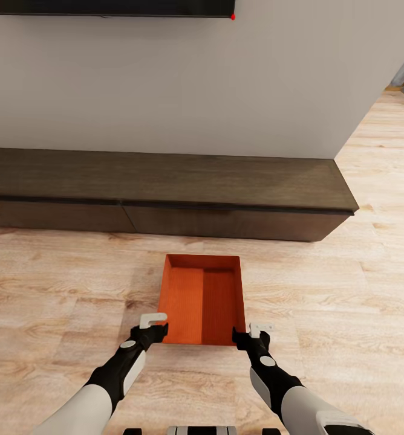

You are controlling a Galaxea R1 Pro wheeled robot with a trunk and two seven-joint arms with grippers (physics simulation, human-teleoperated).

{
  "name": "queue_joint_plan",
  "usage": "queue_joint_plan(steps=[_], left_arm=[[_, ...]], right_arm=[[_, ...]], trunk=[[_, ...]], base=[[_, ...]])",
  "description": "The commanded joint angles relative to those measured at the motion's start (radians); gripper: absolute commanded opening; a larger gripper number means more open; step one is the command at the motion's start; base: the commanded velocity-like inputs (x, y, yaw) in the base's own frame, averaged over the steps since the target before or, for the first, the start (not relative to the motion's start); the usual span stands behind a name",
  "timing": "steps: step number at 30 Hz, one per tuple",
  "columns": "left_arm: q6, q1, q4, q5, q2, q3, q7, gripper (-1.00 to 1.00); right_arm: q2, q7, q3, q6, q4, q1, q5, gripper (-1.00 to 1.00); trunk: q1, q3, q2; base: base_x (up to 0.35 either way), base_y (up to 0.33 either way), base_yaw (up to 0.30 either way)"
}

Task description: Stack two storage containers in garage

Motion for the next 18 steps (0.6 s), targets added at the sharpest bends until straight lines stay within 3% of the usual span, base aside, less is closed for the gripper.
queue_joint_plan(steps=[1, 13, 18], left_arm=[[0.002, 0.000, -0.001, 0.006, 0.000, -0.002, 0.004, 1.00], [-0.003, 0.000, -0.002, 0.009, -0.001, 0.002, 0.012, 1.00], [-0.003, 0.000, -0.001, 0.009, -0.001, 0.001, 0.012, 1.00]], right_arm=[[0.001, -0.002, -0.008, -0.003, 0.001, -0.001, 0.010, 1.00], [0.001, -0.002, -0.008, -0.003, 0.001, -0.001, 0.008, 1.00], [0.001, -0.002, -0.008, -0.004, 0.001, -0.001, 0.010, 1.00]], trunk=[[0.000, 0.000, 0.000], [0.000, 0.000, 0.000], [0.000, 0.000, 0.000]], base=[[0.000, 0.000, 0.000], [0.006, 0.000, 0.000], [0.211, 0.000, 0.000]])
